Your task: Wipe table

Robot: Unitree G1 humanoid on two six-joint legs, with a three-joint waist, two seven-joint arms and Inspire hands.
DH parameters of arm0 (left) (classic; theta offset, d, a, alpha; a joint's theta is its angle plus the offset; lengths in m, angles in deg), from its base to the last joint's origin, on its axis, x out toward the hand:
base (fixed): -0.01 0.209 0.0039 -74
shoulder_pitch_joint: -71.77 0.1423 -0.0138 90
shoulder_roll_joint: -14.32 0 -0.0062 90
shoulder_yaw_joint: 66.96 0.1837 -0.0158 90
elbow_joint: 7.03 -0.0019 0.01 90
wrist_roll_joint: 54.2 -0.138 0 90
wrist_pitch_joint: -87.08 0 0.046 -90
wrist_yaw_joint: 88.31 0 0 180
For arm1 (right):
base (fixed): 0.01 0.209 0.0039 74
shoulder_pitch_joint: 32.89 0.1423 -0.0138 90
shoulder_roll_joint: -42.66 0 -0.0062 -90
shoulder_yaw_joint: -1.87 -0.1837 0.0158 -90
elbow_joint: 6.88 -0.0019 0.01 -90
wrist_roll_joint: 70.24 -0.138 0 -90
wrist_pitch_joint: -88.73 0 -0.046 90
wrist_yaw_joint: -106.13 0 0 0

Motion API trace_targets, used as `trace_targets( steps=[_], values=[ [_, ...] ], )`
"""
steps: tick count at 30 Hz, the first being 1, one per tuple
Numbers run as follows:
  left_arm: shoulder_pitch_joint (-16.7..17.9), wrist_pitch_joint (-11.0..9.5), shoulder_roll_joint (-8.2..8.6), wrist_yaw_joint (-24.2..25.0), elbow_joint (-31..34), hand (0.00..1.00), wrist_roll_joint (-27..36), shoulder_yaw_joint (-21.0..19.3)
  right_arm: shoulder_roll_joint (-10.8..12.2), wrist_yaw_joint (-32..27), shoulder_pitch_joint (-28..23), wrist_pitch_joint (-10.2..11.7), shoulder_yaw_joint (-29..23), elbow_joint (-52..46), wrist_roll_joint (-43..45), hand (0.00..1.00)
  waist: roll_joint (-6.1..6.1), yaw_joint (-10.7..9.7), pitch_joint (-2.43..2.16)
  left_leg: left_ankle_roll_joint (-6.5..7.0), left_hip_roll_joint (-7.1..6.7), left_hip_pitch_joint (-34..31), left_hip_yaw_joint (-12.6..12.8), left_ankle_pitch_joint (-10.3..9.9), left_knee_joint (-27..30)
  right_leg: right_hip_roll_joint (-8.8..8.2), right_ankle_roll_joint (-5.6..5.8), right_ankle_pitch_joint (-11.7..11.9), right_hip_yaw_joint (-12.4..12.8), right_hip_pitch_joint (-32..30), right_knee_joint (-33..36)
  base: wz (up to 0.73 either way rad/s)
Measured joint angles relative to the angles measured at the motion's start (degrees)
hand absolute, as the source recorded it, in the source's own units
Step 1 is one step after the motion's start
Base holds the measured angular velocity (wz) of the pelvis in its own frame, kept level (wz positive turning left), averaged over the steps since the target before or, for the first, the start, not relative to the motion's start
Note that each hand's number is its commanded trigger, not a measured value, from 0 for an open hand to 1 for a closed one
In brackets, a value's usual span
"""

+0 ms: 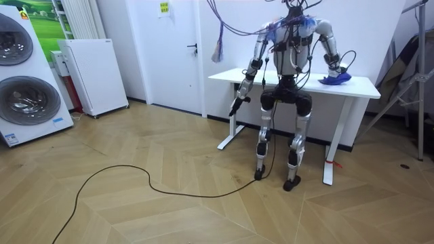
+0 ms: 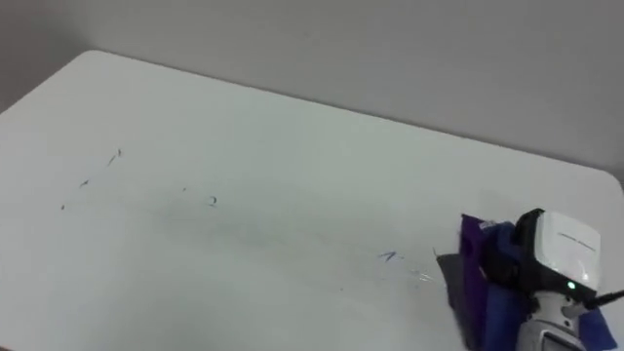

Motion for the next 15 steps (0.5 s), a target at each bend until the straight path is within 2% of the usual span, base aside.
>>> trace_targets(
  steps=[1, 3, 5, 6, 7, 10, 11, 12, 15],
  values=[
    [-0.46, 0.01, 0.14, 0.1, -0.11, 0.0, 0.28, 0.21, -0.09, 0.48, 1.12, -0.57, 0.25, 0.04, -0.16, 1.0, 0.22, 0.4, 0.17, -0.2, 0.14, -0.86, 0.01, 0.13, 0.43, 0.11, -0.25, 0.07, 0.05, -0.73, 0.07, -0.04],
    [-1.08, 0.03, 0.46, 0.44, -0.25, 0.0, 0.27, 0.9, -0.15, 2.83, 6.43, -1.37, 1.22, 0.19, -0.52, 1.0, 1.2, 1.52, 0.88, -1.55, 0.76, -4.28, -0.37, 0.66, 1.67, 0.53, -1.4, 0.55, 0.01, -4.23, 1.47, -0.04],
    [-1.15, 0.23, 0.43, 0.64, -0.16, 0.0, 0.36, 0.88, -0.15, 3.83, 10.16, -1.51, 2.67, 0.36, -1.07, 1.0, 1.4, 2.79, 1.53, -1.78, 0.99, -6.59, -0.91, 1.18, 2.68, 0.97, -2.11, 0.56, 0.09, -6.43, 2.08, 0.0],
    [-1.11, 0.59, 0.31, 0.97, -0.16, 0.0, 0.5, 0.94, -0.17, 3.92, 12.18, -1.32, 3.39, 0.65, -2.1, 1.0, 1.55, 3.51, 1.92, -2.19, 1.1, -7.77, -1.18, 1.7, 2.81, 1.09, -2.25, 0.2, 0.15, -7.91, 2.2, 0.1],
    [-1.07, 0.84, 0.27, 0.98, -0.16, 0.0, 0.73, 0.98, -0.19, 3.83, 13.21, -0.99, 3.56, 1.32, -2.85, 1.0, 1.59, 3.48, 1.99, -2.26, 1.1, -8.37, -1.47, 2.01, 2.78, 1.12, -2.19, 0.11, 0.08, -8.5, 2.28, 0.24],
    [-0.06, 1.65, -0.15, 1.02, -0.2, 0.0, 2.65, 0.98, -1.04, 3.09, 15.2, -0.01, 3.58, 3.45, -6.27, 1.0, 1.33, 4.34, 1.98, -2.17, 0.64, -9.65, -2.89, 3.47, 1.6, 0.99, -2.64, -0.1, -0.51, -10.26, 2.88, 0.27],
    [0.72, 2.16, -0.17, 1.02, -0.06, 0.0, 2.66, 0.91, -1.51, 2.75, 14.71, 1.01, 3.56, 4.39, -7.44, 1.0, 1.07, 4.31, 1.77, -2.17, 0.42, -9.44, -3.33, 3.57, 1.18, 0.89, -2.86, -0.32, -0.47, -10.09, 2.97, 0.24],
    [2.3, 2.28, -0.26, 1.02, 0.16, 0.0, 2.64, 0.8, -1.74, 2.56, 13.3, 1.91, 3.1, 4.31, -9.23, 1.0, 0.73, 3.81, 1.47, -2.1, 0.18, -9.34, -3.93, 3.73, 0.87, 0.84, -2.86, -0.62, -0.66, -9.71, 2.91, 0.31],
    [3.91, 2.41, -0.29, 1.02, 0.27, 0.0, 2.58, 0.63, -1.96, 1.03, 7.96, 4.43, 0.78, 4.54, -12.29, 1.0, 0.22, 2.06, 1.06, -1.58, -0.62, -7.19, -5.28, 3.71, 0.51, 0.74, -2.29, -1.09, -1.42, -6.35, 1.72, 0.39]
  ],
)
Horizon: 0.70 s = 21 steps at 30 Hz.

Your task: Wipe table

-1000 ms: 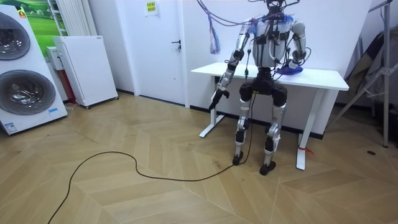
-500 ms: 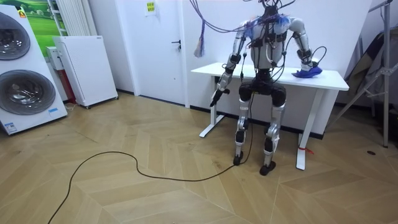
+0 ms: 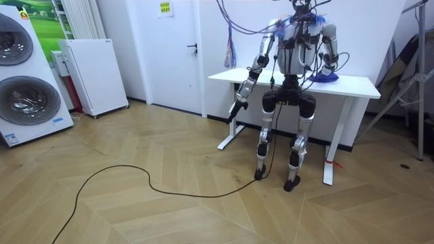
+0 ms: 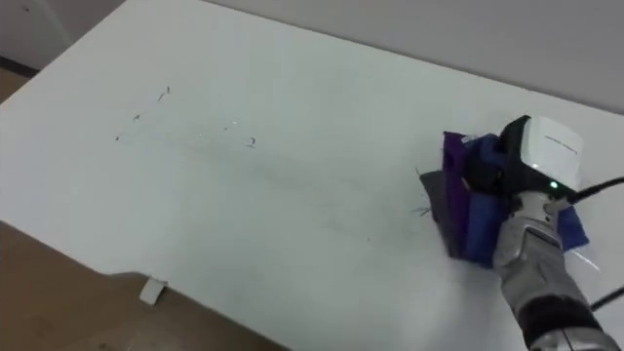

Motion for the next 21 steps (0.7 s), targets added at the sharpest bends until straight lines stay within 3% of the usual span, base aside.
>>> trace_targets(
  steps=[2, 5, 8, 13, 17, 18, 19, 20, 21],
  values=[
    [0.35, -0.05, 0.02, -0.01, 0.01, 0.0, -0.07, -0.46, 0.04, -0.14, -3.23, 1.81, -2.84, 0.36, -0.27, 1.0, 0.03, -1.91, -0.3, 0.27, -0.67, 1.29, -1.23, -0.18, -0.43, -0.11, 0.46, -0.36, -0.15, 2.13, -1.11, 0.35],
    [0.78, -0.19, -0.27, -0.28, 0.21, 0.0, -0.11, -1.28, -0.1, -0.71, -8.72, 2.9, -7.16, 1.47, -0.83, 1.0, -0.99, -3.53, -1.54, 0.77, -1.26, 3.93, -1.33, -0.51, -1.64, -0.43, 1.16, -0.87, 0.05, 4.82, -1.85, 0.09],
    [0.84, -0.28, -0.25, -0.29, 1.79, 0.0, -0.04, -1.49, -0.39, -0.59, -12.68, 2.89, -11.28, 2.05, -1.14, 1.0, -1.45, -5.71, -1.81, 1.31, -1.61, 5.84, -1.28, -1.11, -1.6, -0.83, 1.62, -1.21, -0.24, 6.84, -1.93, -0.01],
    [0.34, -0.99, -0.2, -0.9, 2.39, 0.0, -0.08, -1.49, -0.47, -0.46, -14.8, 2.39, -11.9, 1.93, -0.77, 1.0, -1.42, -6.85, -1.81, 1.09, -1.54, 7.8, -0.44, -2.0, -1.76, -0.86, 1.79, -1.32, 0.94, 8.48, -1.86, -0.16],
    [0.12, -1.06, 0.4, -0.82, 2.33, 0.0, -0.03, -0.43, -0.41, 0.09, -13.62, -1.75, -9.76, -1.45, -0.53, 1.0, -0.73, -5.77, -1.42, 1.15, -1.25, 8.47, 0.63, -2.16, -1.68, -0.74, 1.74, -1.36, 2.37, 8.51, -1.52, -0.18],
    [-0.29, -1.0, 0.54, -0.74, 2.29, 0.0, -0.05, -0.38, -0.37, 0.5, -12.95, -3.68, -8.4, -2.94, 0.56, 1.0, -0.48, -4.62, -1.27, 1.09, -0.8, 8.51, 1.59, -2.23, -1.69, -0.45, 1.48, -1.18, 3.31, 8.2, -1.54, -0.32],
    [-0.44, -1.0, 0.56, -0.72, 2.24, 0.0, -0.04, -0.37, -0.31, 0.87, -12.32, -4.29, -7.4, -3.54, 1.11, 1.0, -0.35, -4.03, -1.14, 0.95, -0.51, 8.45, 1.87, -2.32, -1.6, -0.31, 1.32, -1.06, 3.62, 8.14, -1.44, -0.4],
    [-0.73, -0.98, 0.48, -0.57, 2.06, 0.0, -0.07, -0.2, 0.23, 1.97, -10.47, -5.54, -4.77, -4.93, 1.7, 1.0, -0.18, -3.29, -0.67, 0.86, -0.08, 8.2, 2.3, -2.39, -1.4, -0.02, 1.01, -0.8, 3.74, 7.77, -1.42, -0.34],
    [-1.36, -1.01, 0.49, -0.17, 1.57, 0.0, -0.17, 0.18, 1.33, 3.19, -7.56, -6.35, -1.76, -5.97, 3.83, 1.0, -0.07, -2.39, -0.48, 0.73, 0.39, 7.8, 2.9, -2.3, -1.43, 0.11, 0.74, -0.78, 3.82, 6.7, -0.77, -0.32]
  ],
)
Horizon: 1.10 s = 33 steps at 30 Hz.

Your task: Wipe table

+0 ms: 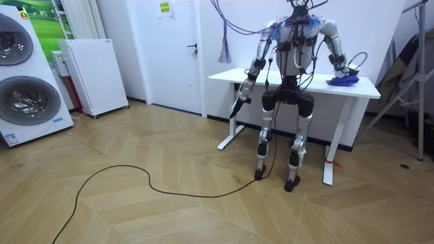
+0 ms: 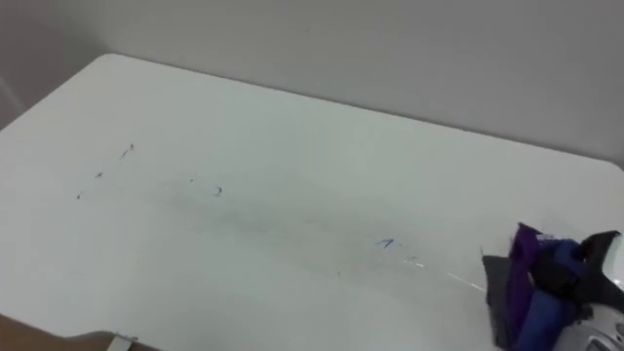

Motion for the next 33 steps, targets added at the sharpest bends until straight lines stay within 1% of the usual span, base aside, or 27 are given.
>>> trace_targets(
  steps=[1, 2, 3, 4, 5, 6, 7, 8, 10, 11, 13, 14, 15, 16, 17, 18, 19, 20, 21, 23, 25, 28, 29, 30, 31, 32, 33],
  values=[
    [-0.36, 0.0, 0.09, 0.33, -0.25, 0.0, -0.11, 0.08, 0.2, 0.97, 1.49, -0.16, 1.49, -0.76, 1.32, 1.0, 0.1, 0.65, 0.07, -0.09, 0.22, -0.22, 0.3, 0.06, -0.03, 0.07, -0.16, 0.03, 0.06, -0.53, 0.21, -0.19],
    [-0.82, 0.0, 0.39, 0.68, -0.28, 0.0, -1.0, 0.17, 1.25, 2.68, 4.31, -0.34, 4.93, -2.38, 4.14, 1.0, 0.32, 1.27, 0.53, -0.33, 0.41, -0.56, 0.35, 0.21, -0.07, 0.35, -0.34, 0.12, 0.05, -0.97, 0.0, 0.0],
    [-1.38, 0.03, 0.73, 1.07, -0.26, 0.0, -1.05, 0.26, 2.4, 4.57, 6.72, -0.29, 8.0, -4.05, 6.26, 1.0, 0.62, 2.49, 0.84, -0.56, 0.46, -0.89, 0.13, 0.36, -0.2, 0.5, -0.47, 0.04, 0.02, -1.48, -0.06, 0.12],
    [-1.51, 0.03, 0.89, 1.36, -0.22, 0.0, -1.05, 0.26, 3.23, 5.44, 8.19, -0.28, 9.24, -4.45, 7.03, 1.0, 0.82, 3.05, 0.98, -0.58, 0.47, -0.99, -0.12, 0.37, -0.17, 0.63, -0.49, 0.04, 0.0, -1.5, -0.19, 0.2],
    [-1.92, 0.25, 1.26, 1.86, -0.22, 0.0, -1.02, 0.3, 4.88, 6.74, 10.5, -0.11, 11.09, -4.91, 8.02, 1.0, 0.88, 3.94, 1.23, -0.65, 0.42, -1.09, -0.57, 0.43, -0.19, 0.69, -0.54, -0.01, -0.37, -1.43, -0.36, 0.26],
    [-2.08, 0.4, 1.55, 2.11, -0.27, 0.0, -1.01, 0.4, 5.85, 8.0, 12.08, 0.93, 11.76, -4.96, 8.45, 1.0, 1.17, 5.44, 1.4, -0.67, 0.2, -1.26, -1.22, 0.44, -0.24, 0.65, -0.46, -0.14, -0.72, -1.34, -0.46, 0.26],
    [-1.88, 0.45, 1.61, 2.24, -0.3, 0.0, -1.03, 0.6, 6.08, 8.47, 12.74, 1.29, 12.19, -5.03, 8.68, 1.0, 1.27, 6.25, 1.38, -0.69, 0.08, -1.27, -1.42, 0.49, -0.23, 0.6, -0.4, -0.18, -0.73, -1.35, -0.52, 0.27],
    [-1.03, 0.73, 1.57, 2.55, -0.25, 0.0, -1.03, 0.99, 6.06, 9.1, 13.42, 1.64, 12.95, -5.5, 8.85, 1.0, 1.38, 7.21, 1.25, -0.67, -0.14, -1.32, -1.93, 0.53, -0.62, 0.42, -0.18, -0.31, -1.29, -1.35, -0.55, 0.26],
    [0.46, 1.19, 1.57, 2.85, -0.17, 0.0, -1.01, 0.97, 6.09, 9.34, 13.43, 2.46, 13.14, -5.64, 8.4, 1.0, 1.07, 7.33, 1.01, -0.49, -0.34, -1.07, -2.41, 0.72, -1.67, 0.18, 0.08, -0.47, -1.6, -1.28, -0.54, 0.25],
    [1.82, 1.6, 1.57, 3.09, 0.21, 0.0, -1.05, 0.94, 6.06, 9.28, 12.82, 3.11, 13.01, -5.71, 7.94, 1.0, 0.62, 6.91, 0.73, -0.45, -0.45, -0.97, -2.97, 0.74, -2.08, 0.15, 0.1, -0.48, -2.12, -1.2, -0.53, 0.23],
    [2.73, 1.95, 1.56, 3.41, 0.18, 0.0, -1.06, 0.92, 6.02, 8.45, 10.5, 4.65, 12.85, -5.63, 7.77, 1.0, 0.21, 5.46, 0.6, -0.45, -0.7, 0.01, -3.64, 0.74, -2.32, 0.04, 0.1, -0.48, -2.41, 0.25, -0.77, 0.36],
    [3.21, 1.87, 1.46, 3.44, 0.0, 0.0, -1.18, 0.84, 5.97, 7.67, 8.7, 5.43, 12.32, -5.49, 7.58, 1.0, -0.08, 4.59, 0.39, -0.44, -1.03, 1.04, -4.14, 0.74, -2.67, -0.09, 0.14, -0.51, -2.97, 1.75, -1.25, 0.39],
    [2.97, 1.56, 1.41, 3.33, 0.07, 0.0, -1.92, 0.39, 5.97, 6.66, 6.79, 5.93, 11.55, -5.46, 7.55, 1.0, -0.35, 4.33, 0.19, -0.44, -1.07, 2.36, -4.16, 0.74, -3.48, -0.16, 0.23, -0.56, -3.36, 2.96, -1.27, 0.33],
    [2.92, 1.4, 1.4, 3.22, 0.17, 0.0, -2.56, 0.03, 5.96, 6.03, 5.78, 6.07, 11.28, -5.44, 7.65, 1.0, -0.41, 4.09, 0.17, -0.44, -1.06, 3.03, -4.02, 0.74, -3.83, -0.19, 0.24, -0.57, -3.55, 3.52, -1.26, 0.17],
    [2.93, 0.82, 1.43, 3.01, 0.24, 0.0, -3.72, -1.07, 5.96, 4.72, 3.27, 6.8, 10.03, -5.43, 7.97, 1.0, -0.59, 3.58, 0.08, -0.43, -1.14, 4.31, -3.99, 0.74, -4.34, -0.26, 0.26, -0.55, -3.67, 4.65, -1.26, 0.14],
    [2.59, 0.43, 1.49, 2.83, 0.24, 0.0, -4.38, -2.51, 5.96, 3.12, 0.12, 7.74, 7.89, -5.35, 7.8, 1.0, -1.08, 3.28, -0.25, -0.41, -1.28, 5.19, -3.99, 0.73, -4.52, -0.39, 0.27, -0.55, -4.19, 5.67, -1.26, 0.15],
    [2.38, 0.26, 1.47, 2.69, 0.22, 0.0, -4.41, -3.14, 5.94, 2.45, -1.31, 8.03, 6.77, -5.25, 7.6, 1.0, -1.33, 3.08, -0.46, -0.4, -1.42, 5.4, -4.05, 0.72, -4.52, -0.5, 0.29, -0.57, -4.68, 6.01, -1.23, 0.18],
    [2.05, -0.23, 1.45, 2.39, 0.2, 0.0, -4.38, -3.66, 5.7, 1.34, -3.27, 8.16, 5.02, -5.1, 7.49, 1.0, -1.48, 2.32, -0.5, -0.35, -1.62, 5.9, -4.12, 0.7, -4.55, -0.69, 0.37, -0.61, -5.36, 6.73, -1.18, 0.09],
    [1.79, -0.53, 1.46, 2.09, 0.2, 0.0, -4.3, -3.56, 5.22, 0.69, -4.09, 8.16, 4.13, -4.81, 7.49, 1.0, -1.36, 1.87, -0.57, -0.3, -1.88, 5.96, -4.09, 0.67, -4.47, -0.99, 0.62, -0.69, -5.22, 6.81, -1.17, 0.0],
    [0.94, -0.58, 1.48, 1.59, 0.16, 0.0, -4.29, -3.45, 4.58, -0.25, -3.83, 8.15, 3.78, -3.32, 7.25, 1.0, -0.82, 1.97, -0.71, 0.03, -2.0, 5.91, -3.74, 0.72, -4.31, -1.2, 0.79, -0.61, -5.35, 6.7, -1.25, -0.2],
    [0.11, -0.59, 1.57, 1.16, 0.21, 0.0, -4.35, -3.39, 4.48, -0.26, -3.0, 7.54, 4.13, -2.03, 7.3, 1.0, -0.46, 2.27, -0.82, 0.32, -1.98, 5.88, -2.7, 0.87, -4.26, -1.38, 0.93, -0.68, -5.38, 6.77, -1.17, -0.21],
    [-0.04, -0.44, 2.05, 1.18, 0.19, 0.0, -4.37, -3.27, 5.12, 1.82, -0.11, 4.75, 5.41, -2.29, 7.7, 1.0, 0.09, 2.72, -0.69, 0.32, -1.95, 5.59, -2.24, 0.81, -3.87, -1.48, 1.58, -1.08, -5.29, 6.47, -1.1, -0.2],
    [-0.04, -0.17, 2.07, 1.24, -0.11, 0.0, -4.37, -2.38, 4.98, 3.08, 1.18, 3.18, 6.55, -2.36, 7.71, 1.0, 0.53, 3.4, -0.69, 0.26, -1.71, 5.21, -1.79, 0.82, -3.52, -1.35, 1.61, -1.1, -5.2, 6.14, -1.04, -0.18],
    [-0.01, -0.01, 2.06, 1.42, -0.2, 0.0, -4.53, -1.51, 4.94, 4.3, 2.32, 1.7, 6.96, -2.85, 8.15, 1.0, 0.97, 3.92, -0.67, 0.08, -1.37, 4.01, -1.61, 0.69, -2.58, -1.06, 1.57, -1.09, -5.14, 5.28, -0.93, -0.11],
    [0.03, 0.24, 2.1, 1.54, -0.2, 0.0, -4.53, -1.15, 5.07, 4.97, 2.81, 0.96, 7.05, -3.5, 8.32, 1.0, 1.11, 4.06, -0.62, -0.13, -1.22, 3.44, -1.63, 0.66, -2.24, -0.92, 1.51, -1.05, -5.13, 4.84, -0.84, -0.06],
    [-0.08, 1.07, 2.43, 1.82, -0.15, 0.0, -4.55, -1.09, 5.23, 6.16, 3.84, -0.18, 7.94, -4.45, 8.35, 1.0, 1.36, 4.72, -0.44, -0.38, -0.91, 2.58, -1.42, 0.82, -1.89, -0.69, 1.19, -0.88, -5.03, 4.23, -0.79, -0.04],
    [0.17, 1.57, 2.52, 2.15, 0.12, 0.0, -4.55, -1.08, 5.26, 7.41, 4.4, -1.08, 9.37, -5.99, 8.35, 1.0, 1.37, 5.34, -0.37, -0.54, -0.81, 1.96, -1.24, 1.09, -1.82, -0.62, 0.47, -0.8, -5.08, 3.49, -0.76, 0.0]
  ],
)
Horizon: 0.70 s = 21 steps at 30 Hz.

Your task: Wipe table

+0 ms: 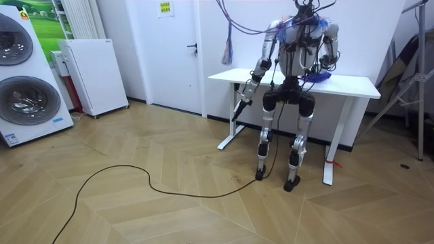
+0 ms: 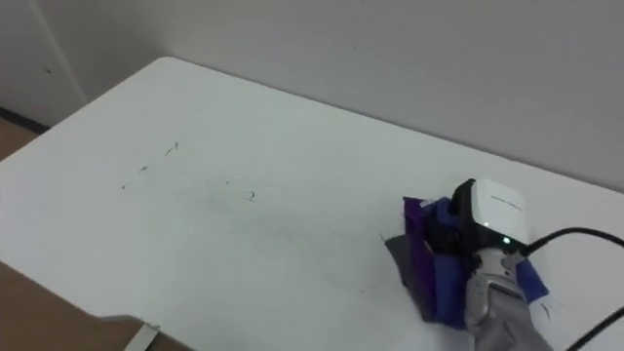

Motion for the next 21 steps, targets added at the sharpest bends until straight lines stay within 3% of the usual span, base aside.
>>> trace_targets(
  steps=[4, 8, 13, 14, 16, 17, 18, 20, 21],
  values=[
    [1.56, 1.57, -0.02, 0.86, 0.63, 0.0, -0.24, 0.05, 0.89, 3.51, 0.72, -0.67, 3.66, -4.62, 0.25, 1.0, -0.19, 1.6, 0.47, 0.1, -0.03, -0.38, -0.11, 0.25, -0.08, 0.0, -0.44, -0.47, 0.08, -0.83, -0.06, 0.02],
    [3.67, 1.67, -0.2, 0.98, 1.84, 0.0, -0.06, -0.15, 1.32, 4.38, 1.34, 1.28, 3.7, -4.23, -0.14, 1.0, -0.9, 2.26, 0.6, 0.22, -0.28, 0.05, -0.02, 0.25, -0.32, -0.17, -0.22, -0.62, -0.05, -0.71, -0.07, 0.03],
    [4.51, 0.64, -0.43, 0.77, 1.81, 0.0, 0.32, -0.09, 1.33, -0.63, -1.77, 6.49, 2.92, -1.32, -0.67, 1.0, -1.9, -1.3, 0.85, 0.59, -0.85, 2.07, -0.57, 0.03, -1.35, -0.66, 0.33, -0.92, -0.1, 1.3, -0.36, 0.1],
    [4.24, 0.16, -0.66, 0.66, 1.92, 0.0, 0.16, -0.11, 1.3, -2.65, -3.98, 7.64, 1.1, -1.35, -0.94, 1.0, -1.67, -1.9, 0.44, 0.77, -1.07, 2.27, -0.49, -0.09, -1.4, -0.85, 0.59, -1.09, 0.06, 1.52, -0.39, 0.0],
    [4.04, -0.5, -0.95, 0.29, 1.91, 0.0, 0.16, -0.42, 1.16, -5.61, -7.32, 9.47, -2.3, -1.34, -1.82, 1.0, -1.73, -3.67, 0.25, 0.95, -1.35, 2.53, -0.4, -0.19, -1.43, -1.13, 0.8, -1.11, 0.23, 1.71, -0.3, -0.03],
    [4.01, -1.01, -0.95, 0.24, 1.89, 0.0, -0.44, -1.66, 0.98, -7.44, -10.07, 10.67, -5.44, -1.32, -2.1, 1.0, -1.7, -4.48, 0.16, 1.1, -1.42, 3.07, -0.01, -0.28, -1.6, -1.24, 1.0, -0.99, 0.44, 2.05, -0.4, -0.12],
    [4.01, -1.24, -1.12, 0.09, 1.81, 0.0, -1.01, -3.23, 0.89, -8.94, -12.82, 11.37, -8.79, -1.32, -2.15, 1.0, -1.87, -5.43, -0.27, 1.28, -1.52, 3.28, 0.24, -0.4, -1.63, -1.35, 1.09, -0.94, 0.78, 2.09, -0.35, -0.13],
    [3.62, -1.33, -1.33, -0.34, 1.82, 0.0, -0.98, -5.26, 0.66, -10.4, -15.39, 11.94, -12.82, -0.71, -2.2, 1.0, -2.05, -7.65, -0.52, 1.4, -1.65, 3.7, 0.51, -0.47, -1.68, -1.44, 1.32, -0.81, 1.6, 2.26, -0.26, -0.16],
    [4.17, -1.39, -1.33, -0.46, 1.81, 0.0, -1.05, -6.72, 0.06, -11.22, -16.16, 13.25, -15.47, 1.34, -2.69, 1.0, -2.04, -8.63, -0.57, 1.43, -1.61, 4.15, 1.41, -0.48, -2.0, -1.5, 1.45, -0.73, 2.58, 2.26, -0.28, -0.29]
  ],
)
